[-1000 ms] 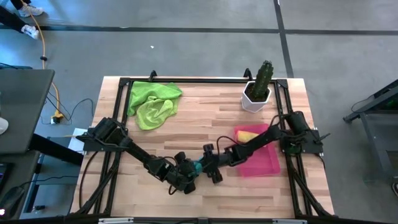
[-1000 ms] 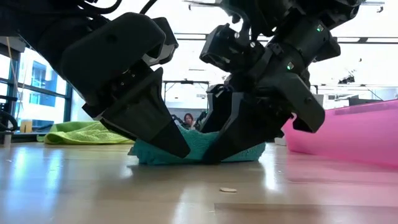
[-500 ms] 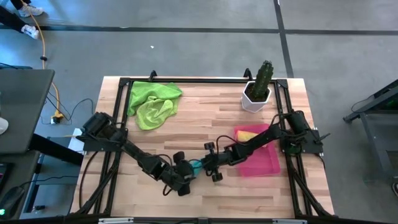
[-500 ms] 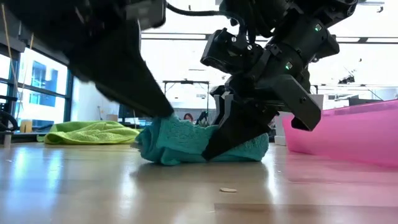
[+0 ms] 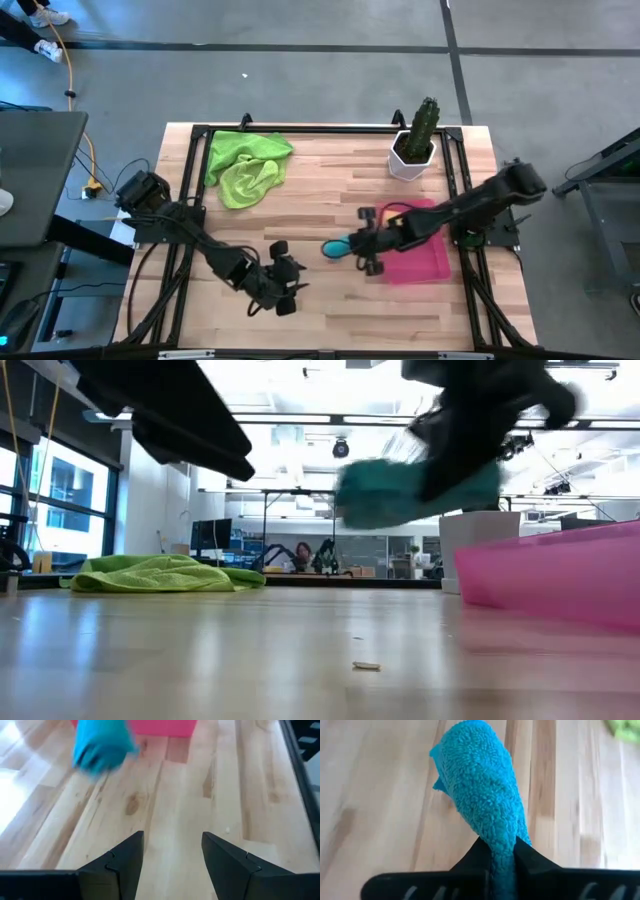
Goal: Roll microfiber towels into tight, uniform cylinder then place into a basket
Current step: Put the blue microfiber towel into the pink bin
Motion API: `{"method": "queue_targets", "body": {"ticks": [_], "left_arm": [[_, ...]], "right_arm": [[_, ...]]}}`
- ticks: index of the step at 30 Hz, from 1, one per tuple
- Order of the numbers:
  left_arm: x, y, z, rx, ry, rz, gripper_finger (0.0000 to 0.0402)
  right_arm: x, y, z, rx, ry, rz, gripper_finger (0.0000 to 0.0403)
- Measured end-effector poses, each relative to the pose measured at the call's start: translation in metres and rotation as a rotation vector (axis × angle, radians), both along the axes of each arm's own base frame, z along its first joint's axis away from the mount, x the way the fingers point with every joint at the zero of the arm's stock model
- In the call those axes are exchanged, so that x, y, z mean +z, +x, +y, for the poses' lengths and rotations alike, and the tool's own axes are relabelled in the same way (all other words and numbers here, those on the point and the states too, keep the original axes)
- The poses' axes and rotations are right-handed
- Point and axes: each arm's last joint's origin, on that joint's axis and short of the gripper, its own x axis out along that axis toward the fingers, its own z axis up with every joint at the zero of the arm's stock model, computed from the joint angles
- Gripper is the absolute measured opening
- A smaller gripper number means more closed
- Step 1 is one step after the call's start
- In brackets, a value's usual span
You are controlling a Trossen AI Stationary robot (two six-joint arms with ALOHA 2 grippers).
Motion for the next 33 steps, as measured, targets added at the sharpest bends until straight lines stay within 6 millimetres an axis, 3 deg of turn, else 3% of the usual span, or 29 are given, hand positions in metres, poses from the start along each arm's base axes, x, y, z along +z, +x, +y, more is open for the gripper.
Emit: {"method": "queue_targets", "body": {"ticks": [6,11,14,19,23,33], "left_arm": [[-0.002,-0.003,0.0,0.015,0.009,0.028,0.0188],[-0.002,-0.003,0.001,0.036,0.033,0.018,0.0188],[-0.002,-0.003,0.002,0.041,0.042,0.017,0.0188],[-0.002,-0.002,0.006,0.057,0.048,0.018,0.0188],[-0.002,0.001,0.01,0.072,0.049,0.019,0.0188],[-0.002,0.005,0.021,0.106,0.051,0.022,0.0188]], "right_arm": [[0.038,-0.06,0.003,-0.125,0.022,0.093,0.0005],[0.05,-0.106,0.003,-0.262,-0.004,0.142,0.0004],[0.035,-0.121,0.004,-0.306,0.006,0.13,0.0005],[-0.016,-0.137,-0.004,-0.366,0.001,0.158,0.0005],[-0.044,-0.141,-0.009,-0.359,0.02,0.146,0.0005],[-0.076,-0.144,-0.021,-0.396,0.093,0.12,0.0006]]}}
